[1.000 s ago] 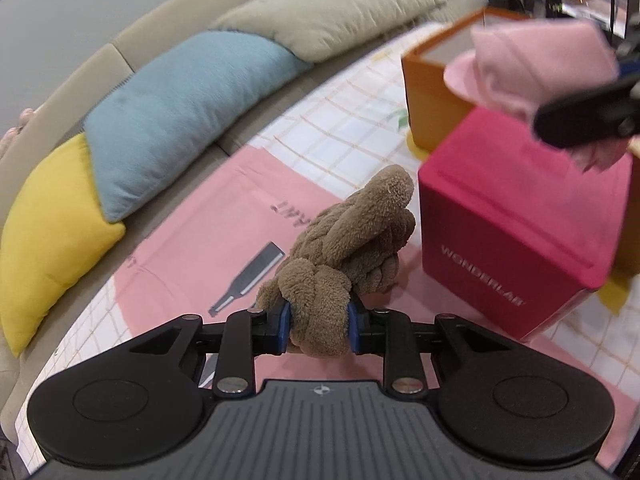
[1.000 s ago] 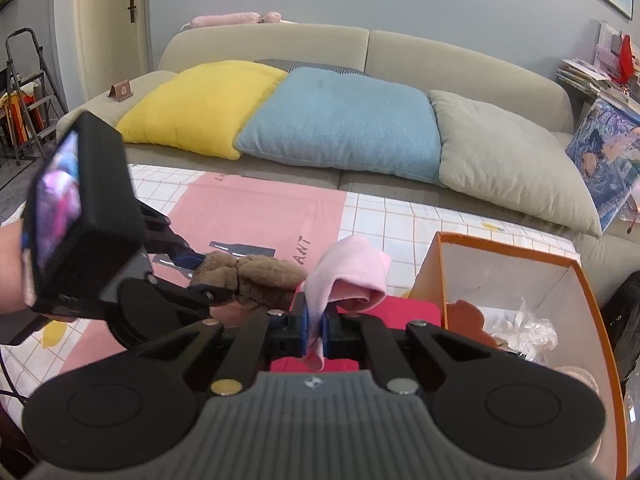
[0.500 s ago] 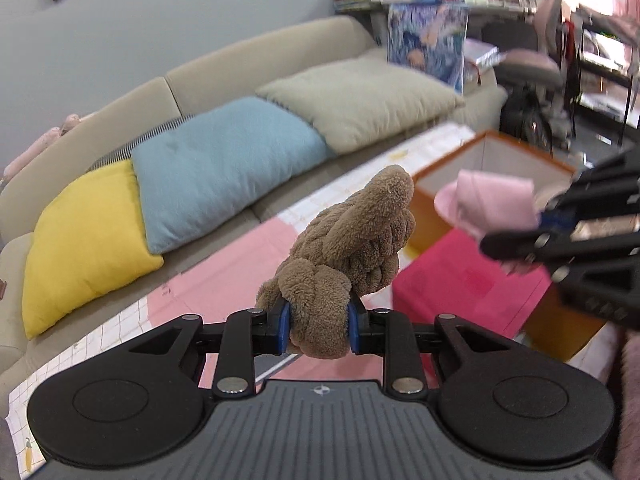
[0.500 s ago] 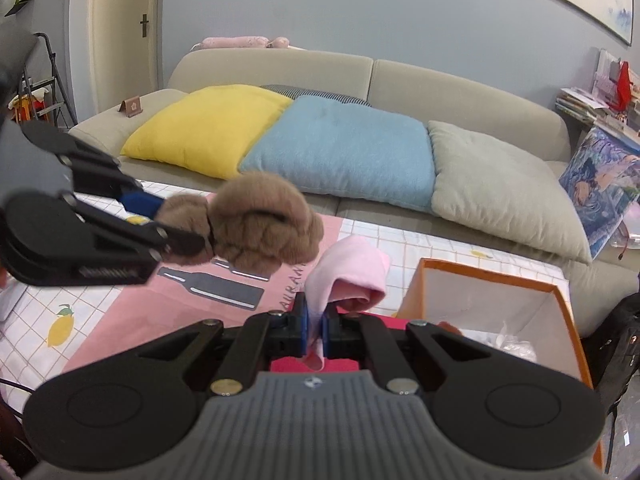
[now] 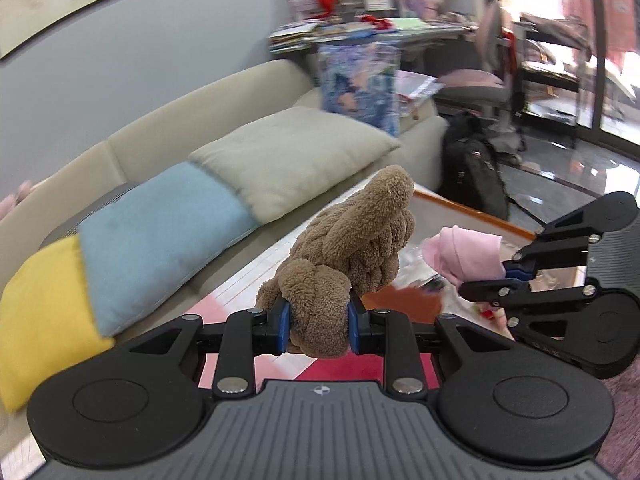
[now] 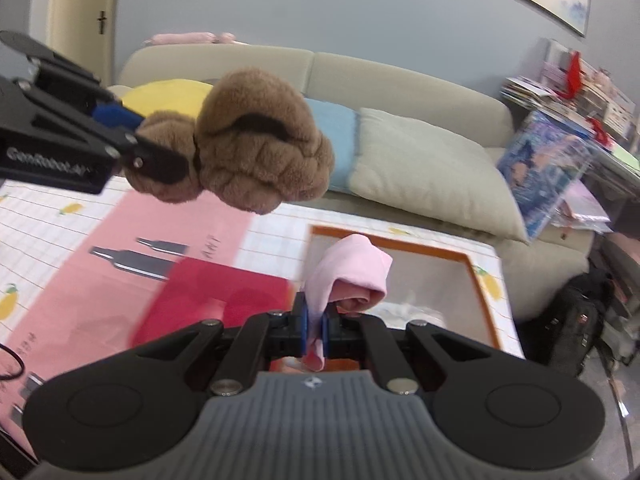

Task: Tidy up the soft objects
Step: 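Carry pink cloth and brown plush over the orange box with both tools, then open both tools to drop cloth and plush into the box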

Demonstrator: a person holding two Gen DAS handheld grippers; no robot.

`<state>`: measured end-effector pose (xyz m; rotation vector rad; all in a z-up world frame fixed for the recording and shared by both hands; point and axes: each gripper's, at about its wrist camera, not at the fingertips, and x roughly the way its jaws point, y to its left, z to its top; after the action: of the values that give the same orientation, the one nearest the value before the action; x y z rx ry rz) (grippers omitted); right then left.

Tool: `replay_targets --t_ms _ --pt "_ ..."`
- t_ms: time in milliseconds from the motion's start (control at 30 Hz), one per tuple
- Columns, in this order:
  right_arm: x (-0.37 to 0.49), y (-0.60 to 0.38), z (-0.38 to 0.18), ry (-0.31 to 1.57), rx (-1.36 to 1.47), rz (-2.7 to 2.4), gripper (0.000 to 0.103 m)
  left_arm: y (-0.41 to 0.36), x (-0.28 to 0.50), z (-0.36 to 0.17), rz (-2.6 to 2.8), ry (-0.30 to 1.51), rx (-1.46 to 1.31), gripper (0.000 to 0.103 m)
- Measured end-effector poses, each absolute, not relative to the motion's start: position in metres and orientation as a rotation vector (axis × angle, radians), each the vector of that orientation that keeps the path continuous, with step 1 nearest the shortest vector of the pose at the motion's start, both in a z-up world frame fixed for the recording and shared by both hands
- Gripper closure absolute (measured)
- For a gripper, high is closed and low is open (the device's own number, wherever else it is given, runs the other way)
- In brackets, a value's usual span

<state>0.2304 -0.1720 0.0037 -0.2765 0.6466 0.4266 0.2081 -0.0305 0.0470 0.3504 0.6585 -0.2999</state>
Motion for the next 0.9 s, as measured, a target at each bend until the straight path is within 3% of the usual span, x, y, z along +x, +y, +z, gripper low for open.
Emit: replay_targets --t_ms 600,900 --pt "0.300 -0.248 -0.071 0.952 -0.166 0.322 0.098 -0.145 0.286 -0.023 -0.385 0.845 0.528 0.072" --pt "0.304 -0.259 -0.088 1.021 -0.121 0.287 0.083 -0.153 0.305 -0.057 -0.344 0.932 0.562 0.070"
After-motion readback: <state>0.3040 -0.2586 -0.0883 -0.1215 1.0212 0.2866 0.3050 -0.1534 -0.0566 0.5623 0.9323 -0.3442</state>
